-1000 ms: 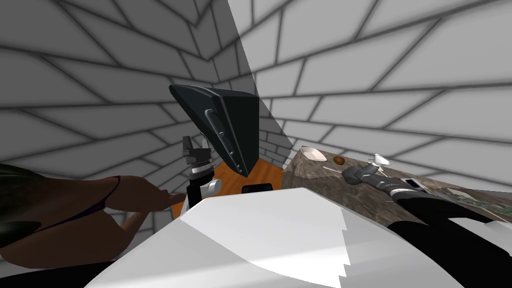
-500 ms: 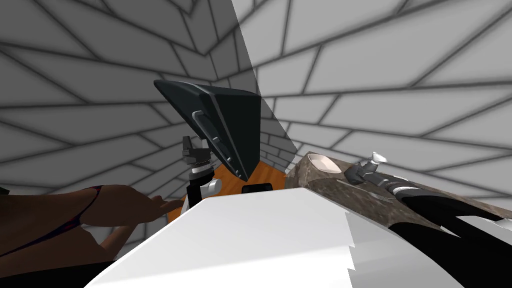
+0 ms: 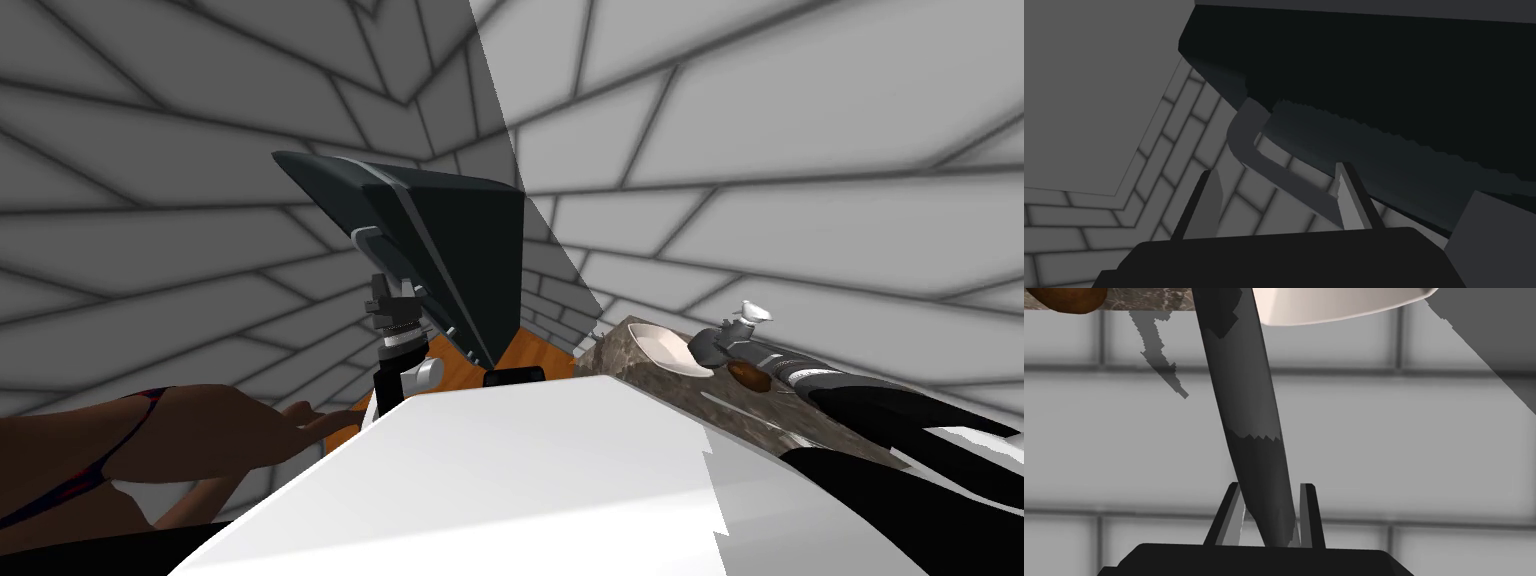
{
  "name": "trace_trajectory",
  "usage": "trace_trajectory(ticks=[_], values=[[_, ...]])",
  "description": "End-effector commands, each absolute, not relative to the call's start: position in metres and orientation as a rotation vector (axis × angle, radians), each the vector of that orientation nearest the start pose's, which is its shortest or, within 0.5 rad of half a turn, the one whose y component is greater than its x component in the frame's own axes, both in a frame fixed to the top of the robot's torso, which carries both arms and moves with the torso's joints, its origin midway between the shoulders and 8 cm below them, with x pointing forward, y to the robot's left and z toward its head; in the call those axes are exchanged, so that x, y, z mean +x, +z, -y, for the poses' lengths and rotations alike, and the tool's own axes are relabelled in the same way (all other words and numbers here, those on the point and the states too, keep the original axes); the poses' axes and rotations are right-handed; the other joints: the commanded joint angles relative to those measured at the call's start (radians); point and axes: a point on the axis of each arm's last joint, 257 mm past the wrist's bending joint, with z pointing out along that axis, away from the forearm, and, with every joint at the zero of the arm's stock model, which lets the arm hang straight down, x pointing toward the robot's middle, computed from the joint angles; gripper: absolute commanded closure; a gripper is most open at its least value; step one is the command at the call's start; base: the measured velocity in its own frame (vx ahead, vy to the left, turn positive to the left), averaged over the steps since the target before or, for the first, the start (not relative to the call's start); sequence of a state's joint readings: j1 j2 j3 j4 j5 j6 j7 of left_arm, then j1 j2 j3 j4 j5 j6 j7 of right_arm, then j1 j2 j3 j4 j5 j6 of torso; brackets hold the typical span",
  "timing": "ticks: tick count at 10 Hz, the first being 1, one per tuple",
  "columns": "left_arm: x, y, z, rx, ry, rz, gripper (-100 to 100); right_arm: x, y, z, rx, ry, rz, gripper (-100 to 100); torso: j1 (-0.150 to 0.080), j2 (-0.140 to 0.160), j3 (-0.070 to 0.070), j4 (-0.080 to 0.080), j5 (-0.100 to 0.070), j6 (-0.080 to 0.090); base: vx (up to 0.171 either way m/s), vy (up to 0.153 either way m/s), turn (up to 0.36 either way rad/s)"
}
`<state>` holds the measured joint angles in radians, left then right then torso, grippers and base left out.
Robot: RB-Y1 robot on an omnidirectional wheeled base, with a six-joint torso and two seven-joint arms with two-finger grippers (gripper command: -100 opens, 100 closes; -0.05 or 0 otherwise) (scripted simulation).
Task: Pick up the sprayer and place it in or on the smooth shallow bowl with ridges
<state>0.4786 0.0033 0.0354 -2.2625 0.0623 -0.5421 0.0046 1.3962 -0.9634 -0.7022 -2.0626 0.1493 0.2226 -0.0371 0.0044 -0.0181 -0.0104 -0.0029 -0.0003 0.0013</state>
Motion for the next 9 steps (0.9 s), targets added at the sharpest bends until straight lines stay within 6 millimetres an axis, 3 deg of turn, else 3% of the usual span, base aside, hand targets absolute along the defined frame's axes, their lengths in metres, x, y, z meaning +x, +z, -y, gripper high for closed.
trace_trajectory(ticks=[1,2,6,7,8,9], values=[[0.338,0.032,-0.296,-0.655,-1.327,-0.54,0,0.17,-0.147,0.669,0.634,-0.444,-1.95,100,0.0,0.0,0.0,0.0,0.0,0.0,0.04,-0.026,0.033],[0.338,0.032,-0.296,-0.655,-1.327,-0.539,0,0.171,-0.146,0.669,0.637,-0.441,-1.948,-100,0.001,0.005,0.003,0.001,0.0,0.001,0.002,-0.006,0.018],[0.338,0.032,-0.296,-0.656,-1.326,-0.54,0,0.171,-0.146,0.669,0.636,-0.441,-1.948,-100,0.003,0.01,0.006,0.003,0.0,0.002,0.0,0.0,0.0],[0.338,0.032,-0.296,-0.656,-1.326,-0.54,0,0.171,-0.146,0.669,0.636,-0.441,-1.948,0,0.003,0.01,0.006,0.003,0.0,0.002,0.0,0.0,0.0],[0.338,0.032,-0.296,-0.656,-1.326,-0.54,0,0.178,-0.133,0.662,0.623,-0.433,-1.945,-100,0.003,0.01,0.006,0.003,0.0,0.002,-0.008,-0.019,-0.072],[0.338,0.032,-0.296,-0.657,-1.325,-0.54,0,0.182,-0.127,0.658,0.616,-0.428,-1.945,-100,0.001,0.01,0.006,0.003,0.0,0.004,-0.006,-0.039,-0.087]])
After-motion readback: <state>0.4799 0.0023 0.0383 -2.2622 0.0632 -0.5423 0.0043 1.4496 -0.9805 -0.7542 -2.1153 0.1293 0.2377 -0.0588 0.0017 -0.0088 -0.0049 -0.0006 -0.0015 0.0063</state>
